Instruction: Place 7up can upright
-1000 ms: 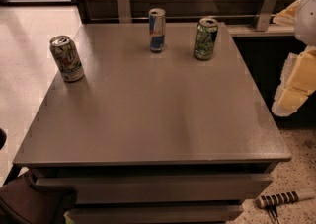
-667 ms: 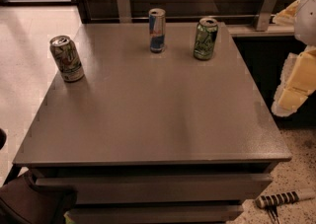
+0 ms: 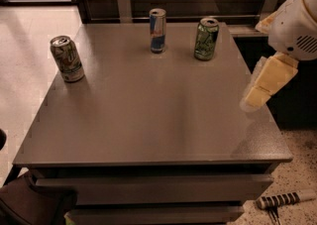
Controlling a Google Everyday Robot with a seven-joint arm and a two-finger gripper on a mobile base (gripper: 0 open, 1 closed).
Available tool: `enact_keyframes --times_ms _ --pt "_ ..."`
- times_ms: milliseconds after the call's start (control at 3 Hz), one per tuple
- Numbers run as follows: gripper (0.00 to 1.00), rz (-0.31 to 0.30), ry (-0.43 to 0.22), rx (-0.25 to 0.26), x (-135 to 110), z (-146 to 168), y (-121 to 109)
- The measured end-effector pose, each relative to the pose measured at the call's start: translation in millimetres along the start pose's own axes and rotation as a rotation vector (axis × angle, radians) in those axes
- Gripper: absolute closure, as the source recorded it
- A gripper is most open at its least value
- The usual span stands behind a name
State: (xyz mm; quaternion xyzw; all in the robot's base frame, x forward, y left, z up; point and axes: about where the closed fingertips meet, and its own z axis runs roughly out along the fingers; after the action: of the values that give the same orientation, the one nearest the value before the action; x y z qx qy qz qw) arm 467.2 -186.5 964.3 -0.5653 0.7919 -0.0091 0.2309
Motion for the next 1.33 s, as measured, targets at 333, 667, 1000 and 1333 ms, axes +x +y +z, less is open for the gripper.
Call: enact_keyframes --times_ms 333,667,1000,1333 --pt "0.0 0.168 -0.219 -0.058 -26.3 57.3 27.8" --pt "0.0 0.224 -0.415 -0.069 -54.5 81.1 40.4" --pt "0.0 0.245 -0.682 0.013 -113.5 73.1 30.0" --pt "0.0 0.259 -0.823 0.146 -150.8 52.6 4.0"
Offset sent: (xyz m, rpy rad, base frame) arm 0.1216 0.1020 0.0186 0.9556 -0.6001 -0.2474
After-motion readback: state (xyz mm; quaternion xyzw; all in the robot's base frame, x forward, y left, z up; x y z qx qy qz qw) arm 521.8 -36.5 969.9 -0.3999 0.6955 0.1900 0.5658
